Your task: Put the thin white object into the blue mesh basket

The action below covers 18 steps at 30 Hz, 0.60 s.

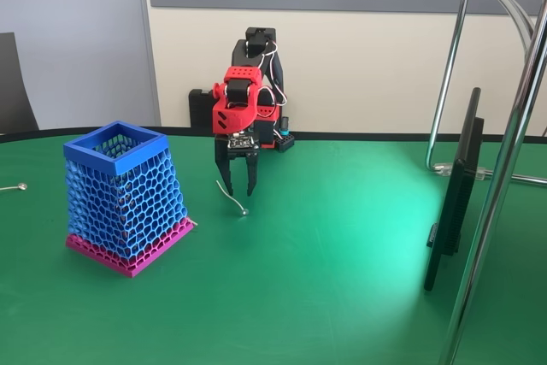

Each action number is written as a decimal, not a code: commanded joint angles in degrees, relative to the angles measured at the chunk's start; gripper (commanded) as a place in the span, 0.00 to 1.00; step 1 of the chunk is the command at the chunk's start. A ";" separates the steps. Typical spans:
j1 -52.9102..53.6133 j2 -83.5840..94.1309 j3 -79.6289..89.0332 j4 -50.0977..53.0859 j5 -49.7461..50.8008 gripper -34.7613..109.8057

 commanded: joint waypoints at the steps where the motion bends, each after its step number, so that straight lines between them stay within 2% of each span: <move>1: 0.00 0.18 -1.23 -1.76 -1.23 0.38; 18: -0.53 -2.55 -0.26 -5.36 -2.46 0.37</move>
